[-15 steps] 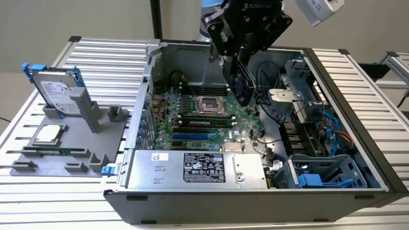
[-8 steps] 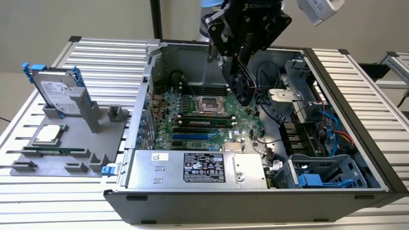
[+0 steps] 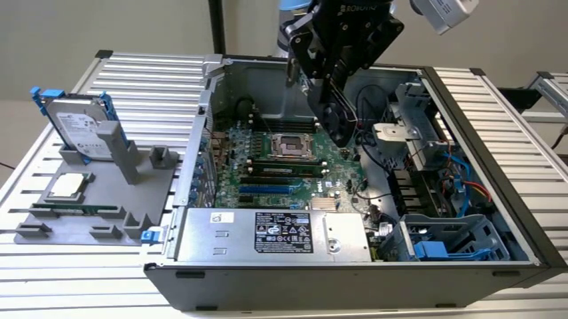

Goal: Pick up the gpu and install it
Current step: 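Insert the gpu into the slot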

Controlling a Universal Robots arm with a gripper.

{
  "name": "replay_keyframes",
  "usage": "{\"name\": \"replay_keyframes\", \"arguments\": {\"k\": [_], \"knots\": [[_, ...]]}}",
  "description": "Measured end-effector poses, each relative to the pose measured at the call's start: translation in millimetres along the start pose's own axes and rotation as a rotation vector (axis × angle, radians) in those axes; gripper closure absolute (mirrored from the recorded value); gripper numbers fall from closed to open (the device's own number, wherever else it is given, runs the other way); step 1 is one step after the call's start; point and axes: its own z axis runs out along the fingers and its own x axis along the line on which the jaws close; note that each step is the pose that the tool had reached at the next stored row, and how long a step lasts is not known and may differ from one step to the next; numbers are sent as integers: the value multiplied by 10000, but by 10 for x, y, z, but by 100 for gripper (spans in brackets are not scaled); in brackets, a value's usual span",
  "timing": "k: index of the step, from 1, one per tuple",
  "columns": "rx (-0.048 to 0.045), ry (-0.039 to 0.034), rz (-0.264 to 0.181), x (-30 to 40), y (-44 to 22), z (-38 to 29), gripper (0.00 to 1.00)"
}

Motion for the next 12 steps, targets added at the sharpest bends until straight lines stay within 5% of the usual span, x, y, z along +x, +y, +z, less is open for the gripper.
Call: {"name": "replay_keyframes", "arguments": {"k": [12], "knots": [[0, 5, -118, 0, 0, 0, 100]]}}
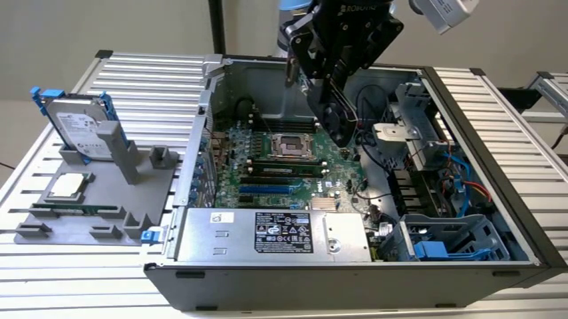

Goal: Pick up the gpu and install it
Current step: 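Insert the gpu into the slot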

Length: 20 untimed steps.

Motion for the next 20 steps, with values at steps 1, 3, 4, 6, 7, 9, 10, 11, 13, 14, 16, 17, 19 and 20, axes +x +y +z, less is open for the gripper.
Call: {"name": "replay_keyframes", "arguments": {"k": [1, 3, 4, 6, 7, 9, 10, 11, 13, 14, 16, 17, 19, 20], "knots": [[0, 1, -19, 0, 0, 0, 100], [-1, 1, -35, 0, 0, 0, 100], [-1, 2, -40, 0, 0, 0, 100], [-1, 3, -47, 0, 0, 0, 100], [-1, 2, -50, 0, 0, 0, 100], [-1, 2, -57, 0, 0, 0, 100], [-1, 3, -60, 0, 0, 0, 100], [-1, 3, -66, 0, 0, 0, 100], [-1, 4, -87, 0, 0, 0, 100], [0, 5, -105, 0, 0, 0, 100], [-1, 8, -161, 0, 0, 0, 100], [-2, 10, -208, 0, 0, 0, 100], [-2, 16, -342, 0, 0, 0, 100], [-2, 19, -401, 0, 0, 0, 100]]}}
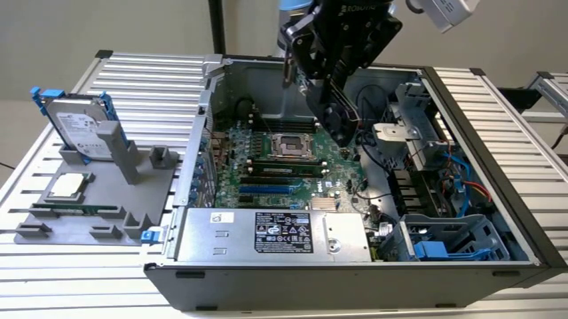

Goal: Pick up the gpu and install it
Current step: 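Insert the gpu into the slot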

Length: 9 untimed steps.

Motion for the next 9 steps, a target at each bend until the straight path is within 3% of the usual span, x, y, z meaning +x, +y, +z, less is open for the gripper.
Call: {"name": "replay_keyframes", "arguments": {"k": [9], "knots": [[-3, 24, -518, 0, 0, -4, 100]]}}
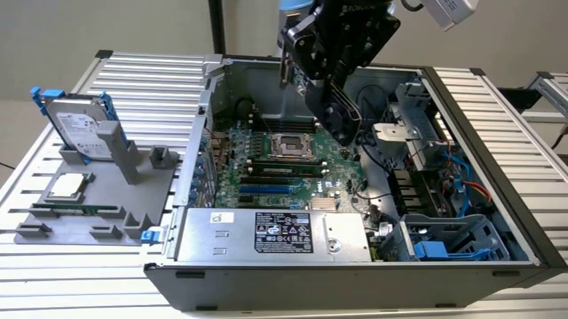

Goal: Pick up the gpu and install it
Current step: 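Insert the gpu into the slot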

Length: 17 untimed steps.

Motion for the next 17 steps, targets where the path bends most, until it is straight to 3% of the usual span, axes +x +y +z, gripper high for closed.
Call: {"name": "replay_keyframes", "arguments": {"k": [17], "knots": [[-4, 33, -697, 0, 1, -19, 100]]}}
